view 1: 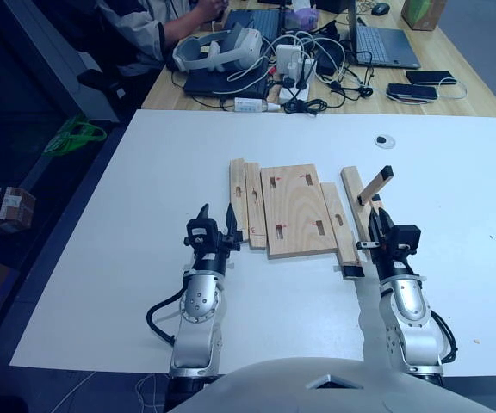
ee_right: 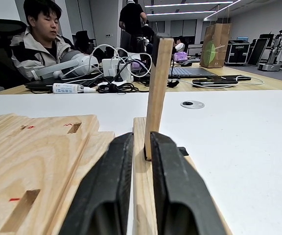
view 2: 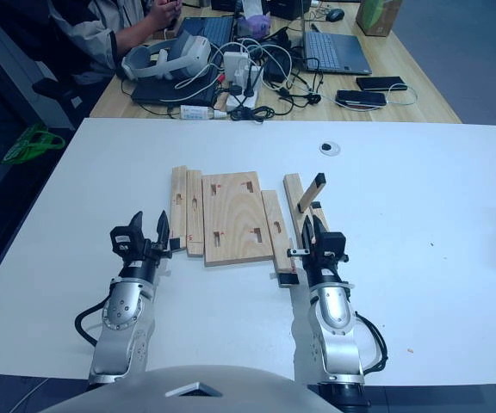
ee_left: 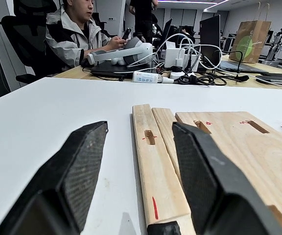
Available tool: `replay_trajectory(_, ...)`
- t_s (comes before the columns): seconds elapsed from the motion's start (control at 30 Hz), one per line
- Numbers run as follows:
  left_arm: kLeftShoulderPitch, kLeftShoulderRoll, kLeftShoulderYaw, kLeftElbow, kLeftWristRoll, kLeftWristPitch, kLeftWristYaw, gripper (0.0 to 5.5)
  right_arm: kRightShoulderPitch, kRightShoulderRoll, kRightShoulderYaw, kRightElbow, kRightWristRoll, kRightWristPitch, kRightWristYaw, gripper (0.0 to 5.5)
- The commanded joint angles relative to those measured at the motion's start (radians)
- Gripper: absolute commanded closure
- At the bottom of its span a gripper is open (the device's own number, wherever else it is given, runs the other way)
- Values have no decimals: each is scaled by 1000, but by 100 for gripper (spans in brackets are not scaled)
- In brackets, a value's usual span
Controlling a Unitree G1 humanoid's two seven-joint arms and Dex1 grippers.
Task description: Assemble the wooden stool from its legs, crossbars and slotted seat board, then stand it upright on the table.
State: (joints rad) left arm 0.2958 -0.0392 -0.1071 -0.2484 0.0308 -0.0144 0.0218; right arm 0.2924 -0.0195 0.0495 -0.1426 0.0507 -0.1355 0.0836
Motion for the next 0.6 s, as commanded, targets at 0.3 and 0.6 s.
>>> replay_trajectory(0.3,6,7,-18,9,37,0,7,295,1,0,-3,-16,13,10,17,482)
replay_trajectory(0.6,-20,10,-34,38,41,-5,-12,308,-19,4,7,0,15,20,24,475)
